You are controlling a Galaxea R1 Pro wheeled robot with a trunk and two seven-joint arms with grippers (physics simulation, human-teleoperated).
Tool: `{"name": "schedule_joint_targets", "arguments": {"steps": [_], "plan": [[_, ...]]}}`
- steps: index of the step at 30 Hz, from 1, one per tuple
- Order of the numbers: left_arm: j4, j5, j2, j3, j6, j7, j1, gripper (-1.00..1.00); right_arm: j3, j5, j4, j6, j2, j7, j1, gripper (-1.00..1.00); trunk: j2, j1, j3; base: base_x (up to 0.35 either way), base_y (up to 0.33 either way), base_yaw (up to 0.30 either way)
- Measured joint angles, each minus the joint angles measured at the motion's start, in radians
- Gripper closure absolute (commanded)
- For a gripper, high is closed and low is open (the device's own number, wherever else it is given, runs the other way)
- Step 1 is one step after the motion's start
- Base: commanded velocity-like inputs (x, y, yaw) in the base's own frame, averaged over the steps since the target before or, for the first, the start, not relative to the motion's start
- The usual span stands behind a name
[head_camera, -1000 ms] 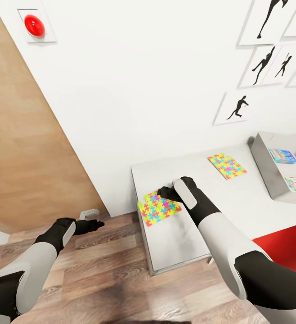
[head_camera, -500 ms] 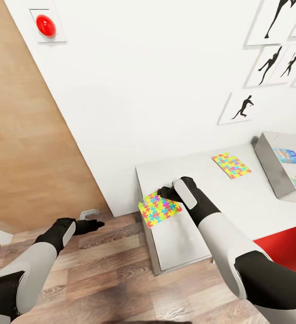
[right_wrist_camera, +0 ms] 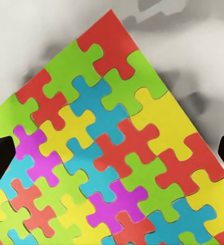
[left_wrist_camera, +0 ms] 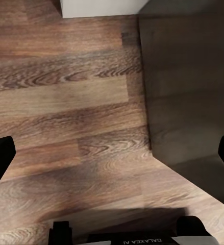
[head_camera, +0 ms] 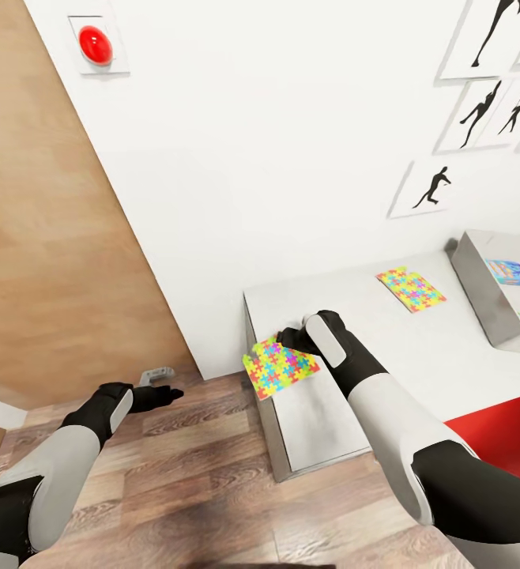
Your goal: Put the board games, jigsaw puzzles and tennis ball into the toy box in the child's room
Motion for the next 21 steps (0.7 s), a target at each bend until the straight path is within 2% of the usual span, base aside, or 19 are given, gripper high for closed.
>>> {"name": "schedule_joint_targets", "arguments": {"steps": [13, 21], "plan": [[0.0, 0.0, 0.0, 0.0, 0.0, 0.0, 0.0, -1.0, 0.0, 0.0, 0.0, 0.0, 0.0, 0.0, 0.0, -1.0, 0.0, 0.0, 0.0, -0.002, 0.001, 0.0], [0.0, 0.0, 0.0, 0.0, 0.0, 0.0, 0.0, -1.0, 0.0, 0.0, 0.0, 0.0, 0.0, 0.0, 0.0, -1.0, 0.0, 0.0, 0.0, -0.085, 0.054, 0.0]]}}
